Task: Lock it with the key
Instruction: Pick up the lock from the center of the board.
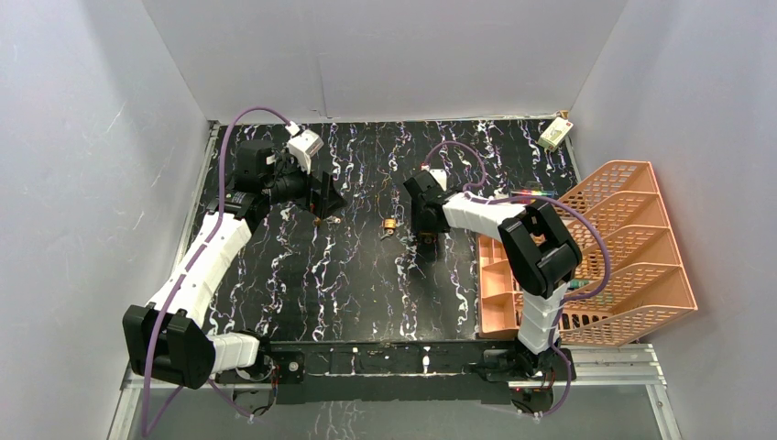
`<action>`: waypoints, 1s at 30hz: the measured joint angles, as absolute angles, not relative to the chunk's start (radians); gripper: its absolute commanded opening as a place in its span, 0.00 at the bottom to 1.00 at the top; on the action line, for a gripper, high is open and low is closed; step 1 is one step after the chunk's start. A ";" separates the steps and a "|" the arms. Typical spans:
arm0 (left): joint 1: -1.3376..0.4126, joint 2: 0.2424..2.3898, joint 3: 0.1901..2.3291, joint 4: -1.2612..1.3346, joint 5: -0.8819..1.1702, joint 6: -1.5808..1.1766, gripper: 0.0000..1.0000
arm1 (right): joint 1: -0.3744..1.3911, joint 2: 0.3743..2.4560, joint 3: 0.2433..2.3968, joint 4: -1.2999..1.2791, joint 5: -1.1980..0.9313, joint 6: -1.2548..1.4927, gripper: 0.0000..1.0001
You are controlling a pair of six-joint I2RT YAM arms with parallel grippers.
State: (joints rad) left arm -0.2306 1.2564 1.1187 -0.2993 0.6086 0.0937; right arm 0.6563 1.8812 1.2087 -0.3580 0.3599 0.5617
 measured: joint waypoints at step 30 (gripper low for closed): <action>-0.238 1.115 0.997 -0.001 1.329 0.045 0.71 | 0.626 1.300 1.118 -0.254 -0.969 0.273 0.34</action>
State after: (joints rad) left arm -0.2382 1.1152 0.9966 -0.0006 1.3293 0.0448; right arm 0.6258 1.2999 1.1179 -0.2539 -0.9688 0.2729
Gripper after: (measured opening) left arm 0.858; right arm 0.576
